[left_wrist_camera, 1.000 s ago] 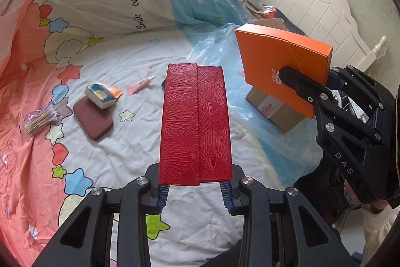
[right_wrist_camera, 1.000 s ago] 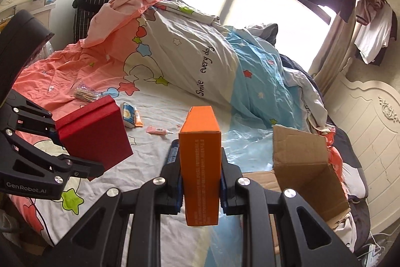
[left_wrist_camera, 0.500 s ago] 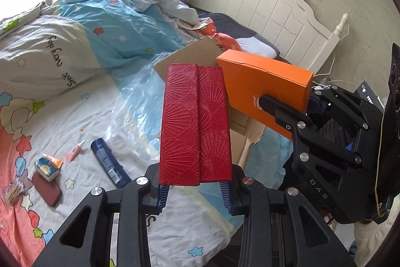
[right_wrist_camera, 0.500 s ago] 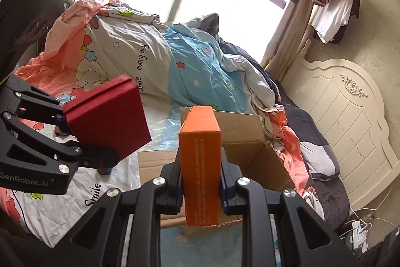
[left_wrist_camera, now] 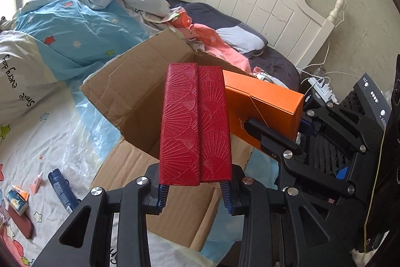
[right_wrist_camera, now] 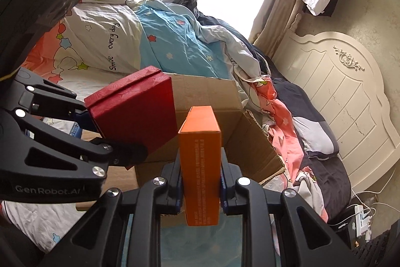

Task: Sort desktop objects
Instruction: 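Carry the red box and orange box with both tools over the cardboard box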

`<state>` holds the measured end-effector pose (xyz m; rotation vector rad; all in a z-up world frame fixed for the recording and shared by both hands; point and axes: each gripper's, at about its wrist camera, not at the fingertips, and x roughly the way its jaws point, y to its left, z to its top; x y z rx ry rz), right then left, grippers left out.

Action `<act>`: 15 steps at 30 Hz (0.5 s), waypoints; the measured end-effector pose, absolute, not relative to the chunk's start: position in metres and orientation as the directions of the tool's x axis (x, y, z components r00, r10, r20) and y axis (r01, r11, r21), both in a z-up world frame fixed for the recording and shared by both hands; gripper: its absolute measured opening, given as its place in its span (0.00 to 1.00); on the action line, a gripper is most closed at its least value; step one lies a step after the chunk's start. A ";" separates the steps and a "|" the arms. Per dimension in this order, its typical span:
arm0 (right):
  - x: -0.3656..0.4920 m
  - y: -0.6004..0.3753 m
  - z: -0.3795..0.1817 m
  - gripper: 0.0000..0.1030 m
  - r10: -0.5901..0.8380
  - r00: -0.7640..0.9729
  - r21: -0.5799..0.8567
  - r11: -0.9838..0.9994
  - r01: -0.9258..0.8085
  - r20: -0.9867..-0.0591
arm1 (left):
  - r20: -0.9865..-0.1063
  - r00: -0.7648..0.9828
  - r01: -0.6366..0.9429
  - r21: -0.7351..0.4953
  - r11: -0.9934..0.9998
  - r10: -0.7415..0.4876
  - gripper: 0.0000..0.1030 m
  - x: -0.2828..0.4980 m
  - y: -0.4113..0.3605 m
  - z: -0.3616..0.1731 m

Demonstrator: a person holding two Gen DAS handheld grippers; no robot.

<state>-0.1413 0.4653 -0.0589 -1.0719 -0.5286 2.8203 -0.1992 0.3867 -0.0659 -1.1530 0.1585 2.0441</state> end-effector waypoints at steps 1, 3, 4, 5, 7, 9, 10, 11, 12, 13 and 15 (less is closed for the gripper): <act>-0.143 0.469 -0.061 0.20 0.193 -0.751 -0.344 -0.938 0.049 -0.632 | -0.775 -0.292 -0.671 -0.251 -0.698 0.560 0.34 -0.202 0.391 -0.069; -0.147 0.478 -0.063 0.20 0.185 -0.748 -0.329 -0.943 0.047 -0.637 | -0.778 -0.286 -0.666 -0.258 -0.700 0.560 0.34 -0.207 0.398 -0.076; -0.149 0.481 -0.064 0.20 0.184 -0.746 -0.326 -0.944 0.047 -0.640 | -0.780 -0.290 -0.665 -0.253 -0.702 0.555 0.34 -0.209 0.402 -0.078; -0.151 0.485 -0.066 0.20 0.182 -0.744 -0.323 -0.945 0.049 -0.643 | -0.781 -0.292 -0.666 -0.247 -0.703 0.552 0.34 -0.211 0.405 -0.080; -0.156 0.491 -0.069 0.20 0.175 -0.734 -0.319 -0.946 0.060 -0.656 | -0.784 -0.293 -0.670 -0.241 -0.703 0.547 0.34 -0.213 0.410 -0.084; -0.160 0.494 -0.074 0.20 0.177 -0.726 -0.328 -0.942 0.071 -0.664 | -0.788 -0.292 -0.670 -0.236 -0.704 0.542 0.34 -0.215 0.414 -0.089; -0.163 0.496 -0.076 0.20 0.178 -0.723 -0.332 -0.940 0.076 -0.668 | -0.790 -0.291 -0.669 -0.234 -0.705 0.539 0.34 -0.216 0.416 -0.092; -0.165 0.498 -0.078 0.20 0.179 -0.719 -0.336 -0.939 0.080 -0.672 | -0.793 -0.291 -0.669 -0.232 -0.706 0.536 0.34 -0.217 0.418 -0.094; -0.167 0.499 -0.080 0.20 0.179 -0.715 -0.336 -0.938 0.082 -0.675 | -0.794 -0.291 -0.666 -0.232 -0.709 0.533 0.34 -0.219 0.420 -0.097; -0.170 0.501 -0.082 0.20 0.179 -0.712 -0.335 -0.938 0.084 -0.679 | -0.796 -0.291 -0.663 -0.233 -0.712 0.531 0.34 -0.220 0.421 -0.099; -0.174 0.505 -0.085 0.20 0.176 -0.706 -0.333 -0.939 0.089 -0.686 | -0.798 -0.290 -0.654 -0.237 -0.718 0.528 0.34 -0.222 0.424 -0.104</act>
